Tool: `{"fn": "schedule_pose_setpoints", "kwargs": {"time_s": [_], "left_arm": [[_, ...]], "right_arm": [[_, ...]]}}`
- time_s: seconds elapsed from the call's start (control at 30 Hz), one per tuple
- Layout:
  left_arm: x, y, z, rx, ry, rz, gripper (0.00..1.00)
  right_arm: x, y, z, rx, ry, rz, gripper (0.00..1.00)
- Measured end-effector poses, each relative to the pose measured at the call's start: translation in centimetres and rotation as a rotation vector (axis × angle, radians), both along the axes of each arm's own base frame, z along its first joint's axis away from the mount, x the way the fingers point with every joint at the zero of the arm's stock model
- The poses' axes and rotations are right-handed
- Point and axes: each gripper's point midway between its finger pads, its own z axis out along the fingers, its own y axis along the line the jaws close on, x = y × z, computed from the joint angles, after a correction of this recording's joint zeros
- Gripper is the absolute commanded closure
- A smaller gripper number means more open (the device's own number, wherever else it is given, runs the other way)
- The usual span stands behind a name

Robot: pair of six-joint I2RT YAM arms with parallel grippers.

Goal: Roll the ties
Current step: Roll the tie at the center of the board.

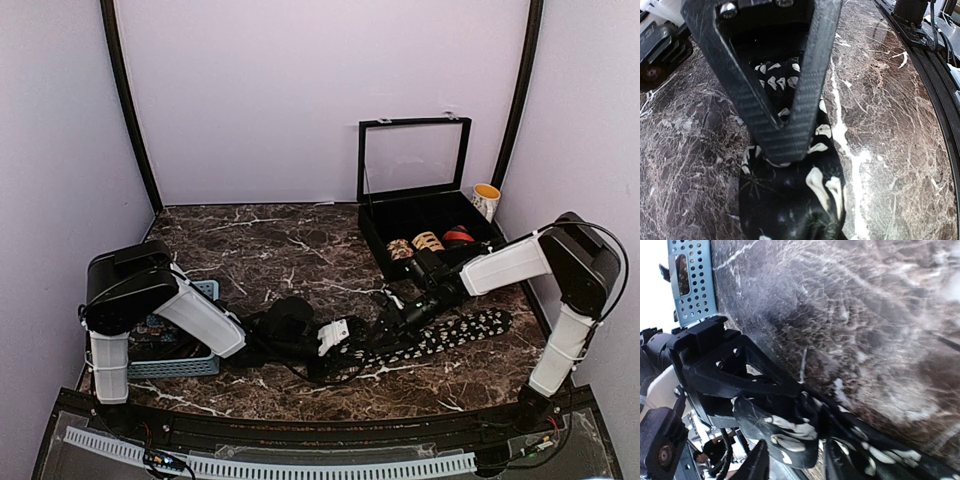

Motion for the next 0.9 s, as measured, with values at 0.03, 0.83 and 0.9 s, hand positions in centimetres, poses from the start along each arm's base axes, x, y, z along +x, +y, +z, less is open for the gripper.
{"fn": "schedule_pose_setpoints", "kwargs": {"time_s": [0.03,0.83,0.9], "left_arm": [[0.0,0.0,0.0,0.0,0.001,0.0,0.81],[-0.7,2.9,0.2,-0.038,0.027,0.027,0.48],[-0.6,2.6,0.4,-0.046,0.023,0.02,0.49]], "right_arm": [[-0.1,0.2,0.0,0.006,0.002,0.005,0.74],[-0.7,0.3,-2.8,-0.02,0.018,0.054,1.0],[-0.7,0.3,-2.8,-0.019,0.018,0.056,1.0]]}}
